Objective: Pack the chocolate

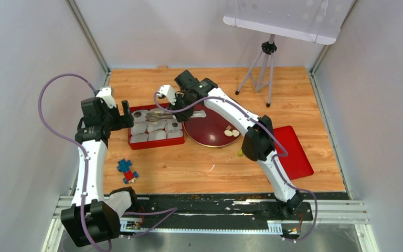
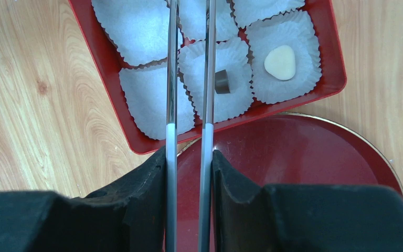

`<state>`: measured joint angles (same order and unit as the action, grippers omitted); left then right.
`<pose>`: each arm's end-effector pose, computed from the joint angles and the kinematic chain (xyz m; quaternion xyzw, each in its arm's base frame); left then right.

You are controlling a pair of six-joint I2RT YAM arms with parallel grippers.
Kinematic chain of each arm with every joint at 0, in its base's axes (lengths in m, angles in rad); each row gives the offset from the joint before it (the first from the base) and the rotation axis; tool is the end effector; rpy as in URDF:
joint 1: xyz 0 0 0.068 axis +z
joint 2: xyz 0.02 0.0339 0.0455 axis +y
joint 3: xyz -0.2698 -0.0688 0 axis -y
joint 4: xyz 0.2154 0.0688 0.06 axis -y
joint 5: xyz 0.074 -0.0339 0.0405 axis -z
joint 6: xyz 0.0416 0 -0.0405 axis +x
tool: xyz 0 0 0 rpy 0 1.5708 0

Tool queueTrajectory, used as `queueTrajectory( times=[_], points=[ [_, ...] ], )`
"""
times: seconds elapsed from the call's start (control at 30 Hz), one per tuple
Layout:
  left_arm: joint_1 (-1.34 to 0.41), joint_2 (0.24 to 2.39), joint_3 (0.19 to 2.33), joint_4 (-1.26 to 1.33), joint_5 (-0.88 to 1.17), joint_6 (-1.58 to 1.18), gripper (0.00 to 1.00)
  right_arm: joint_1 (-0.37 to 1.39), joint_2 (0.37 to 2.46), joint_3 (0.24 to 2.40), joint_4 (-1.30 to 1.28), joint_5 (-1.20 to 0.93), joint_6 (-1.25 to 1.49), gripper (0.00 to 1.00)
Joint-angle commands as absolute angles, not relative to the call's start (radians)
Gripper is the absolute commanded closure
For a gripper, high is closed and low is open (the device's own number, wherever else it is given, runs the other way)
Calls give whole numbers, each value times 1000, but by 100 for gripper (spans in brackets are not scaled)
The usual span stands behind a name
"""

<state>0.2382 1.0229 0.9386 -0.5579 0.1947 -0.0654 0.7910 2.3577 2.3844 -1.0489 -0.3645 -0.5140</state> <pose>0.1876 0.0373 0.3167 -0.0915 0.8863 -0.0481 0.4515 0.3295 0.3543 0.2734 -0.6138 0.7224 0.2096 0.2397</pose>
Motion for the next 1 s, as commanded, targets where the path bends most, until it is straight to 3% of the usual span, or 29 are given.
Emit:
queueTrajectory(
  times=[0.0,0.17,0.5,0.97],
  points=[
    [249,1004,945,-529,209,-77,0,798,2380,2373,-1008,-357,-522,87],
    [250,1003,939,-529,211,-80,0,798,2383,2361,-1009,-345,-527,85],
    [249,1012,935,-511,222,-93,0,798,2378,2360,-1017,-350,-527,66],
    [249,1016,928,-503,229,-104,0,798,2357,2458,-1015,-356,-515,61]
  ],
)
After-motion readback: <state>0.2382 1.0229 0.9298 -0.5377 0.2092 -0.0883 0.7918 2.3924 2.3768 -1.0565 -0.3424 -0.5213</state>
